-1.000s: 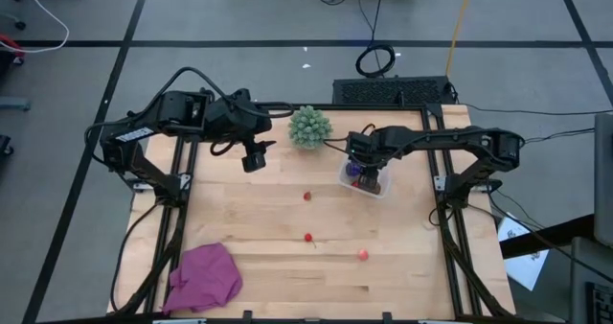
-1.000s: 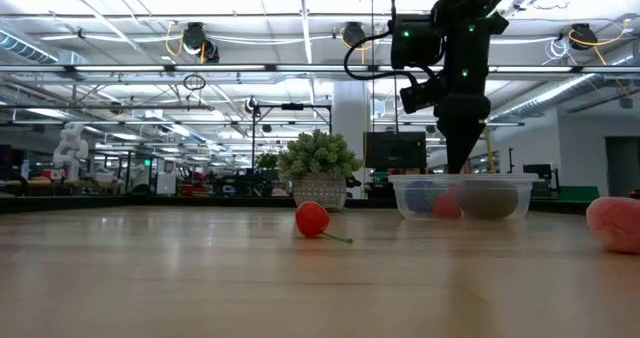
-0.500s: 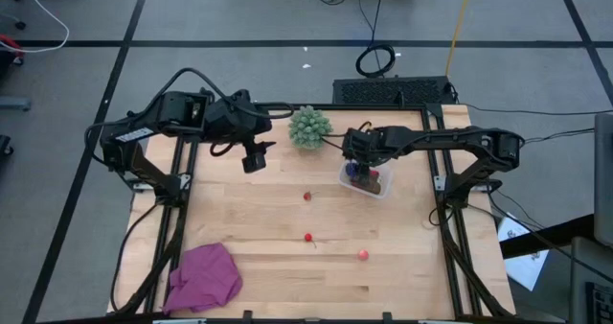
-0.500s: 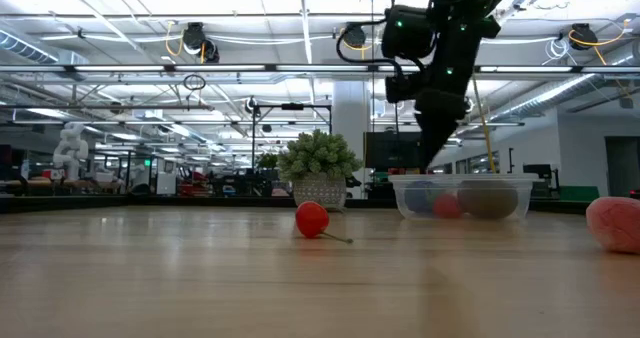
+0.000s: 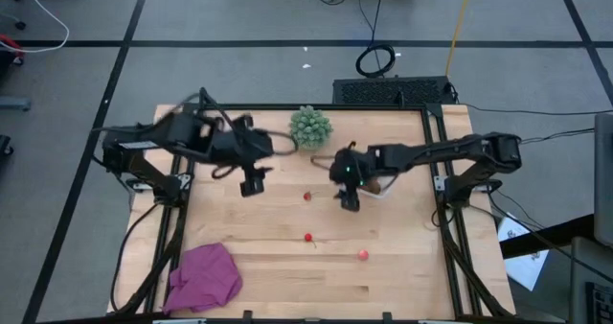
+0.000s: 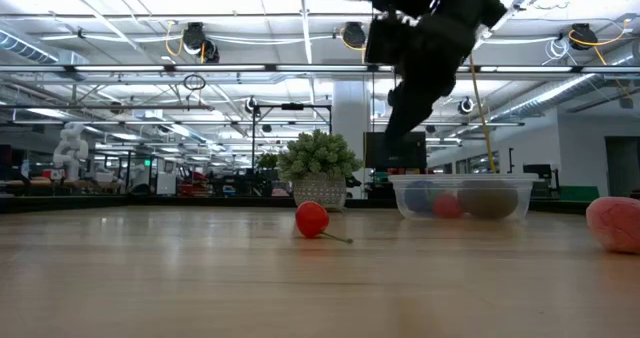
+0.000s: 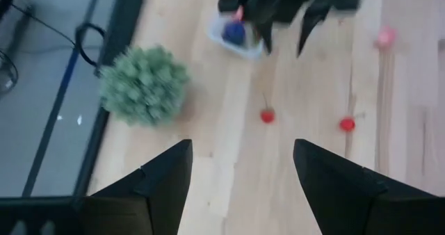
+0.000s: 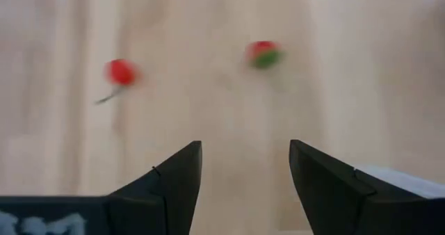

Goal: Pick and placing Produce into tupperware
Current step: Put the pink peach into the transparent bin

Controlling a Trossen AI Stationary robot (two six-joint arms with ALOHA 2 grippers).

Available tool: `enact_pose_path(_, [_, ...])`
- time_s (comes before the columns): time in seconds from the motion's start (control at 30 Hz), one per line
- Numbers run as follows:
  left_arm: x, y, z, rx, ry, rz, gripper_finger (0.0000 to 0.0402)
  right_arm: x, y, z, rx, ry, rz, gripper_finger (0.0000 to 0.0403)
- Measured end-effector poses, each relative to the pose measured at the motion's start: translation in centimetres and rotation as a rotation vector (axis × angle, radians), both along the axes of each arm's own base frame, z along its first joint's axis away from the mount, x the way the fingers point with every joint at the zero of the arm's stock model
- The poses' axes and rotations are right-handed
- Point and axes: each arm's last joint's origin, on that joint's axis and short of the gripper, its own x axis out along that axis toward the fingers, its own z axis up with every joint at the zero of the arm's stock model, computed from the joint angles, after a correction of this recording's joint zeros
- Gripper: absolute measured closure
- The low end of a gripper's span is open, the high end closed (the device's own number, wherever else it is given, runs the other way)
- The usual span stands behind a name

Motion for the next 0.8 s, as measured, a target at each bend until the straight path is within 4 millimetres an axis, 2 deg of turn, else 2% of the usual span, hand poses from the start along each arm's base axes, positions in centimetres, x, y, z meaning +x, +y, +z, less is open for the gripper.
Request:
enact_pose_path(0.2, [2.1,-2.0,-6.3,0.019,0.116,-0.061,0.0146,0.1,4.9,0.1,0.022,-0.018,0.124,0.0195])
enact_pose_path(0.43, [3.7,-4.6,-12.3,-0.056,0.080,-0.199,0.0147,-0.9,8.3,-0.1,0.097,0.066,0.102,0.0195])
enact_pose_path(0.6, [3.4,-5.3,-14.2,-0.059,0.101,-0.204,0.0146,-2.7,10.3,-0.7,0.129,0.232,0.047,0.0195])
enact_pose_path(0.8, [3.5,-5.3,-14.3,-0.073,0.080,-0.167,0.0146,-3.9,12.9,-0.8,0.169,0.294,0.000,0.0195])
